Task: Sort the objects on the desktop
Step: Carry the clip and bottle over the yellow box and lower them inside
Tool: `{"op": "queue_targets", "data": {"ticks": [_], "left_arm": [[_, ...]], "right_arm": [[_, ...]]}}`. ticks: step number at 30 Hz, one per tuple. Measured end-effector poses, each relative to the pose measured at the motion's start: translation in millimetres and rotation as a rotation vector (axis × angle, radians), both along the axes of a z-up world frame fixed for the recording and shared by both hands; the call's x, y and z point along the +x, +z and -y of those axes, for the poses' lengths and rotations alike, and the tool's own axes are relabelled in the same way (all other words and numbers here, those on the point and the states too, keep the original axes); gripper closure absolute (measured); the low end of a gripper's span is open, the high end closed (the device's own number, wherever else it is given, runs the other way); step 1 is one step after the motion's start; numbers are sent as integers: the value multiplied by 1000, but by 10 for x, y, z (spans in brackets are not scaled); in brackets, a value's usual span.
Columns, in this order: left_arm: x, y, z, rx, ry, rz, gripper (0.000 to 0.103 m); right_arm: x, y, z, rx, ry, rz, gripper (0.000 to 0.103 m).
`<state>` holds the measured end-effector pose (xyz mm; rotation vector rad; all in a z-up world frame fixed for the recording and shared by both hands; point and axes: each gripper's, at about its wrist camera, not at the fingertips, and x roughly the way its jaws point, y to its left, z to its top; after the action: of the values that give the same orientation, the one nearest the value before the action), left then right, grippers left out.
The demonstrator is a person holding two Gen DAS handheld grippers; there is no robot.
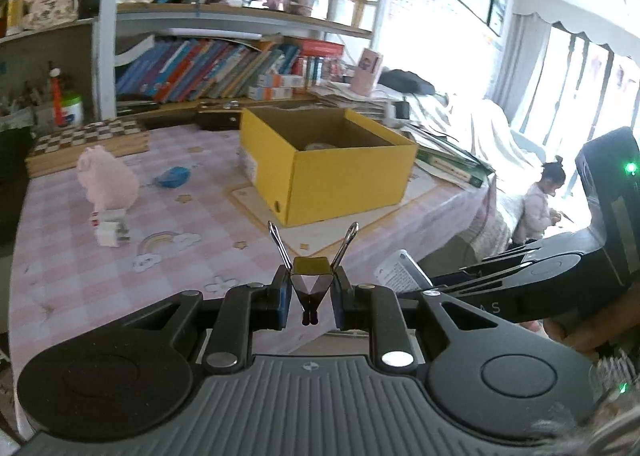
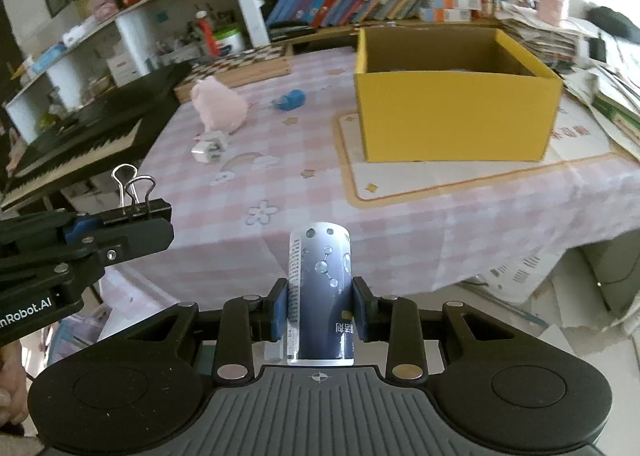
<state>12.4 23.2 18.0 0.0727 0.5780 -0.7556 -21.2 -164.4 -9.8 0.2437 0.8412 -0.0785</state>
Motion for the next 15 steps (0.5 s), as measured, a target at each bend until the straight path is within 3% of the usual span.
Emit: {"op": "queue_targets", "data": {"ticks": [15], "left_arm": [[148,-36,559,5,-143,-19,84]], "right_arm": [[-150,-39,468,6,-130,-16,71]]}}
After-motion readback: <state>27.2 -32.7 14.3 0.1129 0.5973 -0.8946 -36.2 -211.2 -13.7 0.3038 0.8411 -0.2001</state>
